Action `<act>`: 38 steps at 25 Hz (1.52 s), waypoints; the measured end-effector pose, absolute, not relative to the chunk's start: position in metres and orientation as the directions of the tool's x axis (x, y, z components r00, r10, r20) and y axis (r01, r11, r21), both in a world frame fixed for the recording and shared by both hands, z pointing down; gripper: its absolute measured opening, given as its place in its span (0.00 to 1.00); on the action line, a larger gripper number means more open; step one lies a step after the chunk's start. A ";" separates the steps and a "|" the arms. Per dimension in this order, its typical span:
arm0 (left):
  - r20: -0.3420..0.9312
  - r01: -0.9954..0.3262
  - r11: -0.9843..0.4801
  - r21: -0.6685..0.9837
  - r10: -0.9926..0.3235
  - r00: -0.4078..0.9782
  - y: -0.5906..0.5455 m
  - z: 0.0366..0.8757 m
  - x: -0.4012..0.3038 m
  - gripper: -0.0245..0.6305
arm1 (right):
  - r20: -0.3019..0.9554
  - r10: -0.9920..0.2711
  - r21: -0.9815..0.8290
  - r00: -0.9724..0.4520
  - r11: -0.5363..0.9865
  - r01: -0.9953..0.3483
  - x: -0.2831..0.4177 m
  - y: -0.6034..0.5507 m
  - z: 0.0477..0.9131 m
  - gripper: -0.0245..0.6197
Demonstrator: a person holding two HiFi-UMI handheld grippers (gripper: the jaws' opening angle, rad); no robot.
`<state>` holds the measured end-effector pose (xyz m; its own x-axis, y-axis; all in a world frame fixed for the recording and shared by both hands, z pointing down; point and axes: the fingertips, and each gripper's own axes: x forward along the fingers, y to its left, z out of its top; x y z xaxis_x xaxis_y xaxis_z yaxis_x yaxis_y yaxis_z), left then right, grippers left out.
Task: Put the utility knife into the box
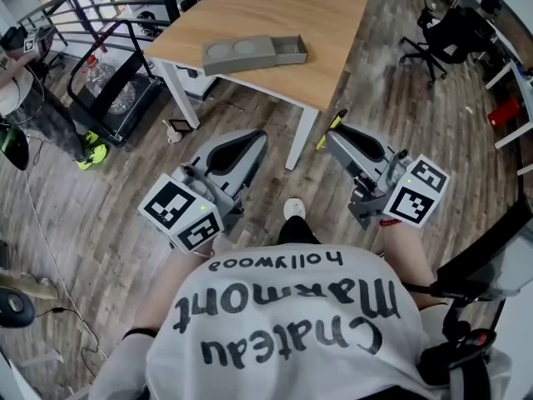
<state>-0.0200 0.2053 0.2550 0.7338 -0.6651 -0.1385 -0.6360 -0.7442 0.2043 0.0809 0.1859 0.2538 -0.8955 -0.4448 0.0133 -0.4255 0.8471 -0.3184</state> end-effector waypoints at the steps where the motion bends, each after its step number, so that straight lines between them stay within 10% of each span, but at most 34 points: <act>1: -0.139 -0.635 -0.743 0.211 -0.666 0.733 0.199 0.255 -0.020 0.05 | 0.016 -0.447 -0.320 -0.894 0.845 -0.428 0.082 0.179 0.253 0.14; 38: -0.025 -0.708 -0.653 0.267 -0.739 0.673 -0.060 0.273 0.049 0.05 | 0.024 -0.367 -0.393 -0.930 0.852 -0.346 0.154 -0.094 0.267 0.14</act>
